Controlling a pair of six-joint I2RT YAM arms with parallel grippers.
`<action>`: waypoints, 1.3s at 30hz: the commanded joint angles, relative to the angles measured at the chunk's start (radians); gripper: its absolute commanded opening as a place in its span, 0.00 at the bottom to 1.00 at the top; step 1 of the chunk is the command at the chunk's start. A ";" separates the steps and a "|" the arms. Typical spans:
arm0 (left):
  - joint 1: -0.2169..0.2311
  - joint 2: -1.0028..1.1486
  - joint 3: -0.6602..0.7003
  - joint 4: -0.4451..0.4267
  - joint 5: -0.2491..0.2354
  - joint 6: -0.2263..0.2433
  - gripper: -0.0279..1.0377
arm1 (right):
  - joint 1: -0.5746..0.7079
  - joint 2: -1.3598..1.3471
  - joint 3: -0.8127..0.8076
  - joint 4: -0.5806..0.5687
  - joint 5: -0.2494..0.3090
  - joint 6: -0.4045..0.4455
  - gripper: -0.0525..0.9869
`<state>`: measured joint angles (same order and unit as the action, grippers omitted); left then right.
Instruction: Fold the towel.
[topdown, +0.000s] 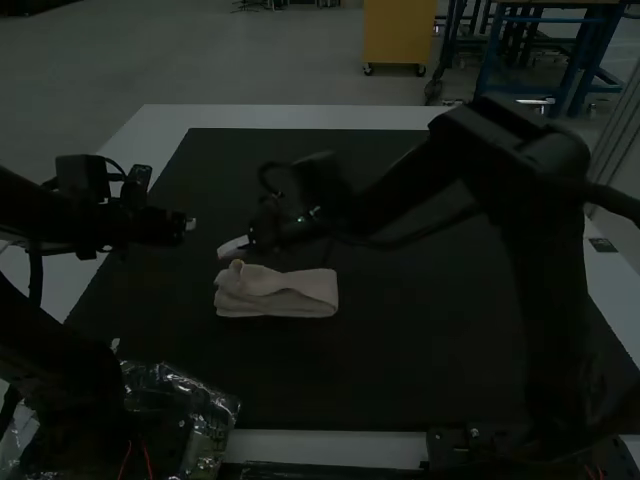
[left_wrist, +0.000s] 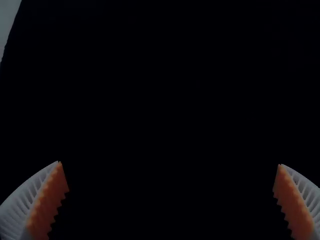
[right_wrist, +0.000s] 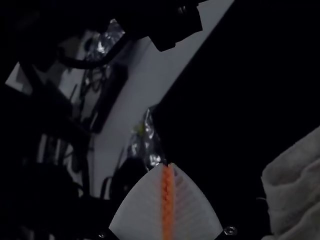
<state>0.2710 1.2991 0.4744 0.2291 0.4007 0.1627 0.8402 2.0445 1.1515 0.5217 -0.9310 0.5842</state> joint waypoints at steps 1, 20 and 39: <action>0.011 -0.027 -0.003 0.001 0.010 -0.014 0.93 | -0.035 -0.081 -0.030 0.032 0.011 0.002 0.03; 0.011 -0.029 -0.007 0.004 0.010 -0.019 0.93 | -0.049 0.028 -0.170 0.216 0.064 -0.052 0.03; 0.011 -0.029 -0.011 0.006 0.018 -0.017 0.93 | -0.041 0.200 -0.067 0.281 0.072 -0.050 0.03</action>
<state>0.2710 1.2926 0.4736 0.2291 0.4011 0.1516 0.7940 2.2265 1.0546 0.7914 -0.8661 0.5453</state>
